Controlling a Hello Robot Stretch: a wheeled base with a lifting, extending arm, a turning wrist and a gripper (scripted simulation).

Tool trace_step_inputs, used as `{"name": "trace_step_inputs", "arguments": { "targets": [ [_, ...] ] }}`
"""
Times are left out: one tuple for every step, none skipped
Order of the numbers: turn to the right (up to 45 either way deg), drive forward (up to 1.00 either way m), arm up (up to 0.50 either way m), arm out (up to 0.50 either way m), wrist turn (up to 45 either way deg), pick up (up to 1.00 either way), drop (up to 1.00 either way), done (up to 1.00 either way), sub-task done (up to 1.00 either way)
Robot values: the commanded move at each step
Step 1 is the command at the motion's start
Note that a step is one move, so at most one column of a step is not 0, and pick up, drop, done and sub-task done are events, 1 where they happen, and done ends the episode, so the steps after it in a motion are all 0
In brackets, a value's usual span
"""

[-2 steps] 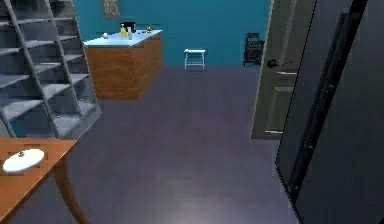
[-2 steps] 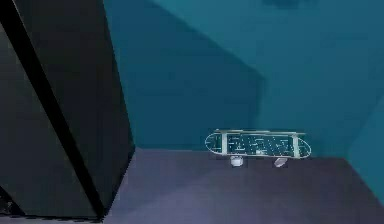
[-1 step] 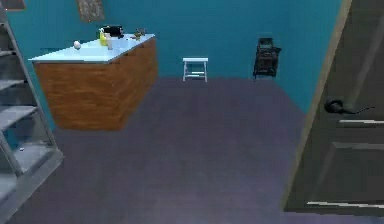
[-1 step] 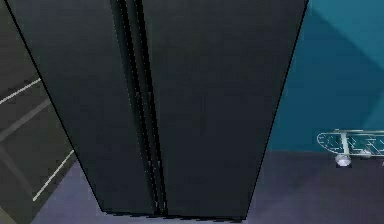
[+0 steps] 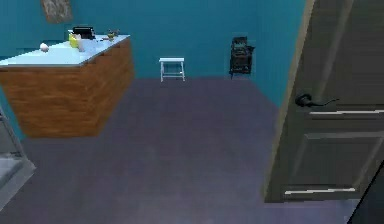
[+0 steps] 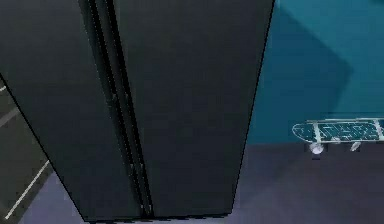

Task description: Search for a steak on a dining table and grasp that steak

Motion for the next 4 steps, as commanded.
{"name": "trace_step_inputs", "arguments": {
  "targets": [
    [0.0, 0.15, 0.00, 0.00, 0.0, 0.00, 0.00, 0.00, 0.00],
    [-45.0, 0.00, 0.00, 0.00, 0.0, 0.00, 0.00, 0.00, 0.00],
    [-24.0, 0.00, 0.00, 0.00, 0.0, 0.00, 0.00, 0.00, 0.00],
    [0.0, 0.70, 0.00, 0.00, 0.0, 0.00, 0.00, 0.00, 0.00]
  ]
}}
